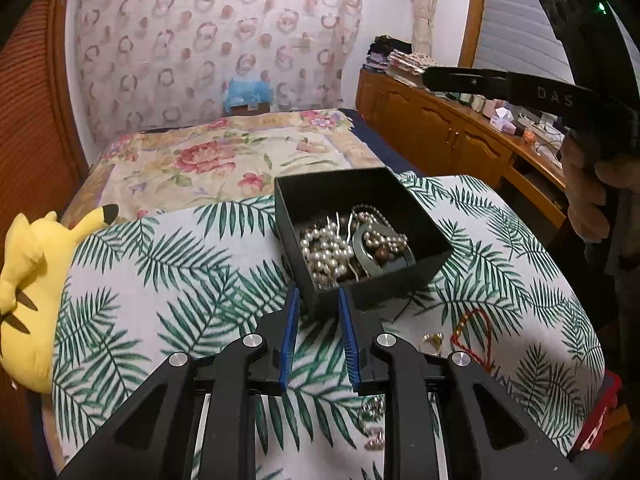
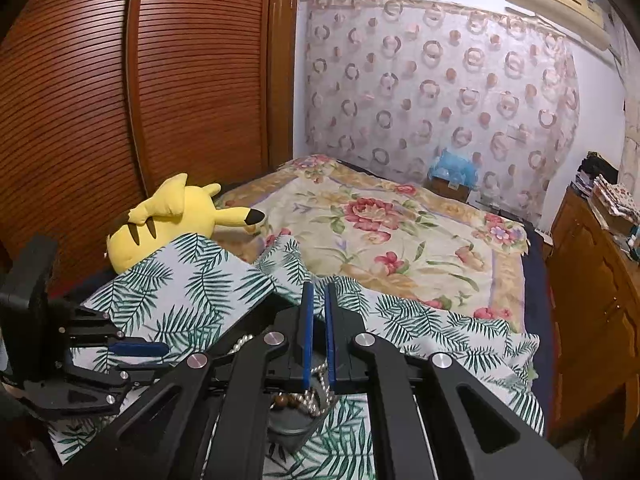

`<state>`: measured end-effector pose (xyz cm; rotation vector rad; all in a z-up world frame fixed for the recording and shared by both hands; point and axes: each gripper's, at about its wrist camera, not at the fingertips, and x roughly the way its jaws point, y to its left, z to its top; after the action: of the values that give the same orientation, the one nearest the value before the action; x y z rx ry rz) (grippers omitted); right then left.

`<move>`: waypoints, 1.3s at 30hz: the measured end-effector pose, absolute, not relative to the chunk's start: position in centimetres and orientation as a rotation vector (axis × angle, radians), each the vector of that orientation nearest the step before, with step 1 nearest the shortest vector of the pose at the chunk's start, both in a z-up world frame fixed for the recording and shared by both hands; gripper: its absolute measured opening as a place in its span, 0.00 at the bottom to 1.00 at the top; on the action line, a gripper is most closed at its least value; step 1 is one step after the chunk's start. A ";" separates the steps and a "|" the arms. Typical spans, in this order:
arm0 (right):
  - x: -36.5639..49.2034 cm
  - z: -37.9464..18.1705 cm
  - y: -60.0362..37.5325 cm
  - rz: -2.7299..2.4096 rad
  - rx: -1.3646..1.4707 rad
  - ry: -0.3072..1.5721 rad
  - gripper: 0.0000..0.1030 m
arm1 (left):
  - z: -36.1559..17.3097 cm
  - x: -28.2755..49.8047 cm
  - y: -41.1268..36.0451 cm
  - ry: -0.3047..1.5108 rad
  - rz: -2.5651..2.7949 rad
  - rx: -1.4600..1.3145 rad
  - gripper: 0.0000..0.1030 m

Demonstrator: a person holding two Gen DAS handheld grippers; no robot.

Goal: Organize jewelry
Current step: 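Lower the pearls into the black box and open both tools, then grasp the red coral bead bracelet with the right tool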

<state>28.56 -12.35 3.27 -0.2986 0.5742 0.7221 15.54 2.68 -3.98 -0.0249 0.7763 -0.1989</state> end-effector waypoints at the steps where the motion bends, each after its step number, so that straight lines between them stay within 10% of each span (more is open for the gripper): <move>1: 28.0 3.0 -12.7 0.717 -0.294 0.573 0.06 | -4.0 15.3 2.7 0.776 -0.199 -0.025 0.19; 39: 15.8 -10.5 -15.5 0.728 -0.296 0.813 0.31 | -8.2 6.1 1.7 0.808 -0.197 -0.030 0.42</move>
<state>15.77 -15.48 -10.52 -0.2958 0.8128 0.7280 6.15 1.72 -8.19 -0.0305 0.8084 -0.1971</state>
